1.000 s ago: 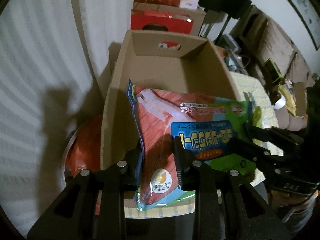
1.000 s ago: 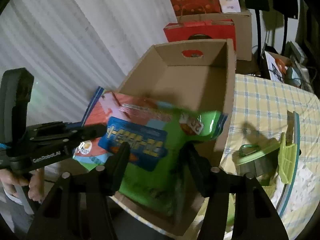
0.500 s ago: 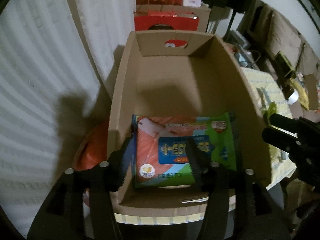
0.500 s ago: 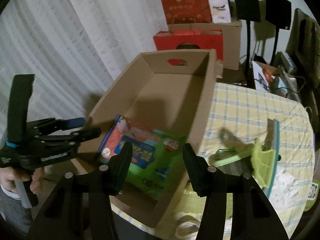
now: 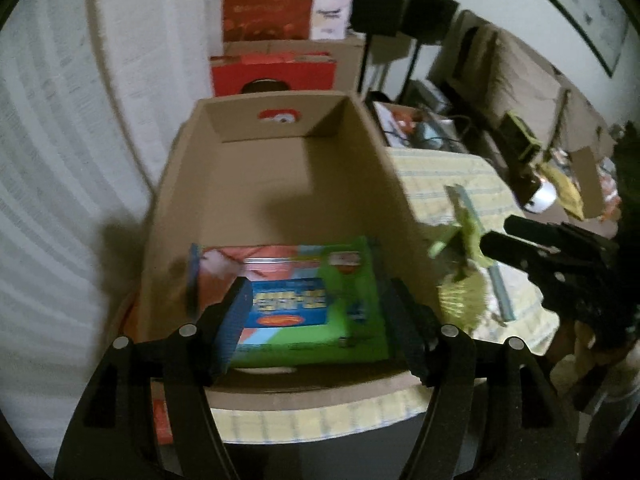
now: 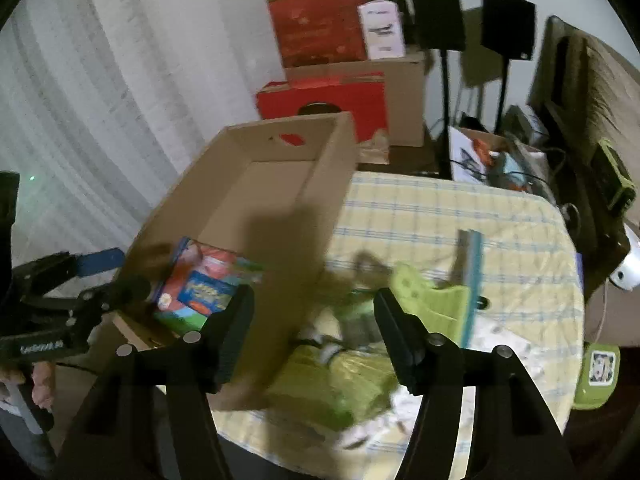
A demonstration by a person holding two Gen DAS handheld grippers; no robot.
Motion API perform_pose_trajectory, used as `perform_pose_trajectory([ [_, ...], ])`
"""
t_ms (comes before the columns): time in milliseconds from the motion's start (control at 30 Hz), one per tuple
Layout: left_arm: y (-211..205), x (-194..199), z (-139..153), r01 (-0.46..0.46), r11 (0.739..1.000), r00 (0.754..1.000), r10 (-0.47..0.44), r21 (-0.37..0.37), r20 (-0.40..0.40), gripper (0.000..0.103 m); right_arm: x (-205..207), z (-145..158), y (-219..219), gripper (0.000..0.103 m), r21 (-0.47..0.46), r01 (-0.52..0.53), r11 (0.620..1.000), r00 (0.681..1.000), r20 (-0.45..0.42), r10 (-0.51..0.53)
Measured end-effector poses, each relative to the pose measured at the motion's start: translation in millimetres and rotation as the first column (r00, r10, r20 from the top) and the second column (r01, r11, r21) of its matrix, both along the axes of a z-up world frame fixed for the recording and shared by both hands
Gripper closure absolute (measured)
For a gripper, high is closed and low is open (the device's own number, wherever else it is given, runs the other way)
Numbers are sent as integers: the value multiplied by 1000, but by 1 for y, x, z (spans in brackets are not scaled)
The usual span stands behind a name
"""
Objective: Organize objects
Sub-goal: 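Move the right tool to the lime-green squeegee on the table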
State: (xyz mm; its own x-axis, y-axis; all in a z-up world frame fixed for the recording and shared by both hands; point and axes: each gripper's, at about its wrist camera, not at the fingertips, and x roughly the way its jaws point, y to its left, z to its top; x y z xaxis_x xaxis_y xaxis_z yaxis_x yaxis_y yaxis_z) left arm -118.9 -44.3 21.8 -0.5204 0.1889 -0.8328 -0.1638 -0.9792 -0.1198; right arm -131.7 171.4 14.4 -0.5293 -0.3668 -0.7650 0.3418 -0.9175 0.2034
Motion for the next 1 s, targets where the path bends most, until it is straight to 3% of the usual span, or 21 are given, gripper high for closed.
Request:
perform_pose_trajectory([
  [400,65,4,-5,106,992,994,-109,69,33,37,9,-6,76,38,17,130,991,991,15,-130],
  [633,94,-1,-10,118,989,991,-123,93,53,37,12,-21,102,38,30,176,984,984,31,-177],
  [1000,135,-25,-14,112,991,991,-117,73,68,37,12,-52,130,36,-15,222,975,971,96,-220],
])
